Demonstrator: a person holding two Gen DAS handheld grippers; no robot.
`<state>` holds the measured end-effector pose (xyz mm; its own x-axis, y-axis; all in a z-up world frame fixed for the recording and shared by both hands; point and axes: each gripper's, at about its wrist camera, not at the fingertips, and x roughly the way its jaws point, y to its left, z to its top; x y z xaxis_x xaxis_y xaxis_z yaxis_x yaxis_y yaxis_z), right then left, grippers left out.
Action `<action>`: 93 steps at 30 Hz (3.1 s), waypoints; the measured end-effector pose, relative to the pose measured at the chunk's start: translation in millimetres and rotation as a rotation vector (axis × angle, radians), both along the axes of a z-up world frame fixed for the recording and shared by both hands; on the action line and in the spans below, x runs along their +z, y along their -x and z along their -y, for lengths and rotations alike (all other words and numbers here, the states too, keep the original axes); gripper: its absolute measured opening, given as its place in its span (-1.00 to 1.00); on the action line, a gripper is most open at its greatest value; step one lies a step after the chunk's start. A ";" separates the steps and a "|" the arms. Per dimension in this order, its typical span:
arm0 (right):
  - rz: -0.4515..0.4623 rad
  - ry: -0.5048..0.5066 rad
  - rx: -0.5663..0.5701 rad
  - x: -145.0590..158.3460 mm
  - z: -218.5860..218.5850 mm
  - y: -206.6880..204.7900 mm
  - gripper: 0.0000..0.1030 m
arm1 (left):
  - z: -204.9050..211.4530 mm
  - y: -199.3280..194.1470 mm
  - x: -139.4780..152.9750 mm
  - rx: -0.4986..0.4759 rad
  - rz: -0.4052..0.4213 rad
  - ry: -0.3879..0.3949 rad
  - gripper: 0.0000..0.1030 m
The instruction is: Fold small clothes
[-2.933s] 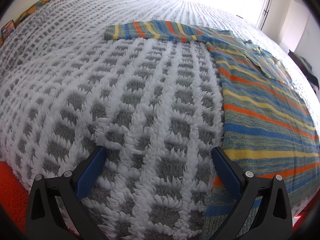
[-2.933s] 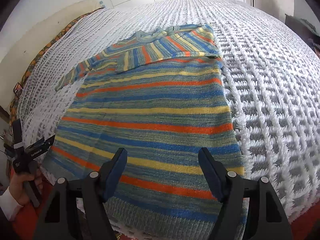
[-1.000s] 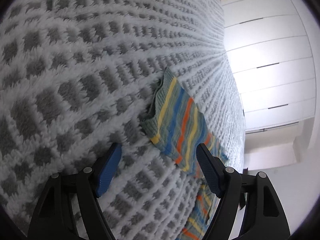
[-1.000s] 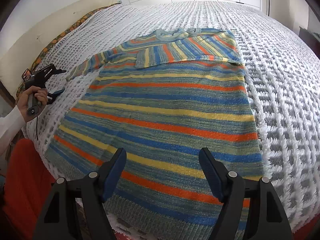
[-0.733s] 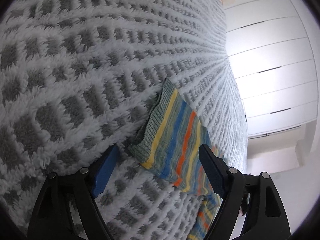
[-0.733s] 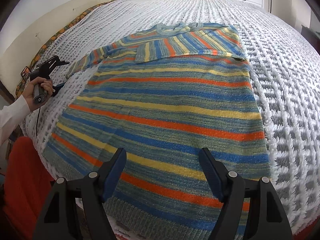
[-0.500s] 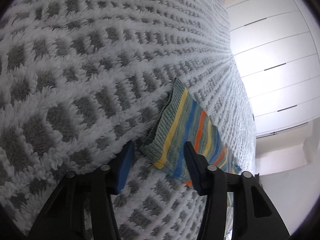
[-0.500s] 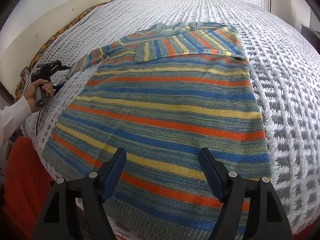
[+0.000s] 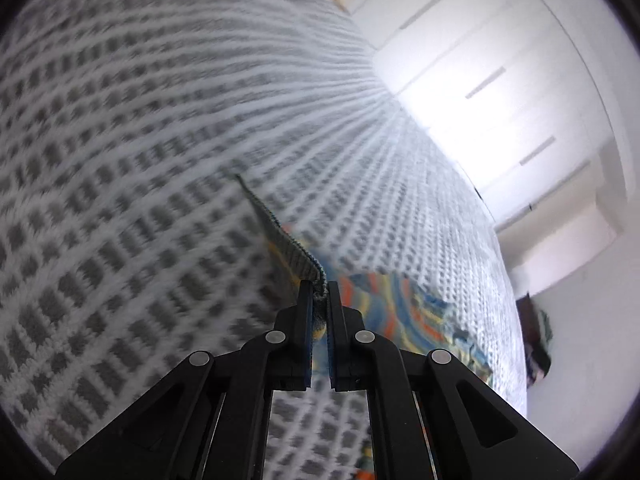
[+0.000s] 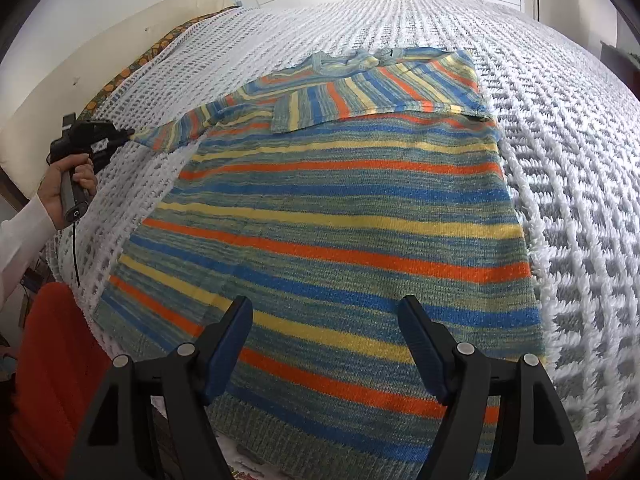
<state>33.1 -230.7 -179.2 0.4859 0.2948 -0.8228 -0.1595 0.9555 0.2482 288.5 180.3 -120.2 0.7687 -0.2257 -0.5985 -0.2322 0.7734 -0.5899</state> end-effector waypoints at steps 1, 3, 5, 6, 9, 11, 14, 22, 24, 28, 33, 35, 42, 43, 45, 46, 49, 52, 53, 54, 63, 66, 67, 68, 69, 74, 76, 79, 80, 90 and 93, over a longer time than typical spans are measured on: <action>0.001 -0.008 -0.004 0.3 1.6 -0.6 0.45 | 22.2 -2.9 15.5 -0.061 0.032 -0.042 -0.94; 0.009 -0.026 -0.016 2.1 6.3 -1.3 0.45 | 85.3 -8.5 46.8 -0.231 0.100 -0.144 -0.94; 0.021 -0.041 -0.031 4.8 11.4 -2.0 0.45 | 148.3 -8.4 63.8 -0.393 0.146 -0.226 -0.93; 0.025 -0.048 -0.039 5.8 14.2 -1.9 0.45 | 179.8 -10.3 67.5 -0.472 0.159 -0.257 -0.93; 0.034 -0.071 -0.068 8.2 24.3 -0.9 0.45 | 266.2 -12.8 50.4 -0.654 0.112 -0.298 -0.86; 0.037 -0.085 -0.091 9.6 31.2 -0.5 0.45 | 308.0 -18.4 18.1 -0.706 -0.009 -0.299 -0.48; 0.051 -0.101 -0.123 13.9 42.5 -0.6 0.45 | 326.9 -2.0 -20.8 -0.708 -0.145 -0.276 -0.20; 0.062 -0.156 -0.200 16.1 65.7 0.0 0.56 | 241.6 128.1 -35.9 -0.646 -0.204 -0.301 0.21; 0.048 -0.164 -0.207 13.4 66.5 -2.1 0.56 | 214.9 149.3 -47.2 -0.607 -0.256 -0.321 0.21; 0.053 -0.144 -0.203 15.5 59.8 -1.6 0.56 | 186.5 186.4 -59.9 -0.574 -0.261 -0.347 0.20; 0.049 -0.104 -0.185 18.4 45.4 6.5 0.56 | 176.4 187.5 -41.2 -0.555 -0.191 -0.340 0.23; 0.039 -0.099 -0.175 17.8 40.3 9.1 0.56 | 170.4 164.8 -30.9 -0.537 -0.160 -0.363 0.27; 0.042 -0.069 -0.129 20.6 23.3 13.4 0.56 | 157.6 42.6 -24.7 -0.539 -0.167 -0.418 0.25; 0.037 -0.067 -0.127 19.3 23.1 12.8 0.56 | 161.6 28.8 -26.1 -0.549 -0.167 -0.442 0.24; 0.026 -0.070 -0.129 16.4 25.5 11.5 0.56 | 168.4 7.3 -29.5 -0.555 -0.159 -0.482 0.24; 0.020 -0.074 -0.130 15.1 26.9 10.8 0.56 | 172.0 -3.7 -32.6 -0.545 -0.162 -0.500 0.24; -0.004 -0.086 -0.138 9.1 31.5 6.7 0.56 | 181.7 -36.6 -49.3 -0.518 -0.197 -0.514 0.26; -0.033 -0.098 -0.143 2.7 34.8 0.1 0.56 | 176.6 -51.6 -65.1 -0.397 -0.262 -0.579 -0.41; -0.036 -0.101 -0.144 1.8 35.8 -2.2 0.56 | 161.7 -48.8 -64.7 -0.310 -0.270 -0.525 -0.42; -0.035 -0.106 -0.145 1.5 36.4 -4.3 0.56 | 143.8 -41.3 -64.5 -0.228 -0.270 -0.414 -0.40; -0.035 -0.102 -0.106 -4.4 30.3 -9.8 0.57 | 112.1 32.8 -60.4 -0.196 -0.279 -0.334 0.22; -0.021 -0.111 -0.115 -0.2 33.2 -10.2 0.57 | 105.9 54.2 -56.5 -0.252 -0.289 -0.273 0.23; -0.015 -0.114 -0.121 1.5 34.5 -9.7 0.57 | 105.5 64.2 -54.8 -0.281 -0.294 -0.259 0.23; -0.009 -0.116 -0.126 3.3 35.8 -8.9 0.57 | 105.6 77.1 -51.7 -0.309 -0.287 -0.250 0.23; -0.001 -0.118 -0.132 5.6 37.8 -8.2 0.57 | 106.3 89.6 -48.5 -0.333 -0.278 -0.247 0.23; 0.031 -0.111 -0.161 18.1 46.7 -3.5 0.57 | 113.5 158.3 -39.1 -0.439 -0.249 -0.209 0.24; 0.038 -0.109 -0.174 22.1 49.9 -1.3 0.57 | 118.4 180.0 -43.2 -0.467 -0.257 -0.221 0.24; 0.055 -0.105 -0.191 30.8 52.8 2.5 0.57 | 129.3 210.3 -47.3 -0.490 -0.257 -0.275 0.24; 0.065 -0.102 -0.193 34.8 53.6 4.9 0.57 | 132.6 216.9 -46.5 -0.495 -0.246 -0.294 0.24; 0.035 -0.020 -0.157 29.4 39.2 16.6 0.58 | 155.5 222.6 -45.4 -0.566 -0.177 -0.392 0.42; -0.004 -0.022 -0.145 19.9 36.9 19.3 0.58 | 162.8 227.7 -59.1 -0.598 -0.228 -0.436 0.42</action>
<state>13.8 -267.5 -159.3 0.5216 0.2400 -0.8187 -0.0194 0.9627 0.2698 60.7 17.5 -179.2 0.4377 -0.2712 -0.8572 0.2193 0.9568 -0.1907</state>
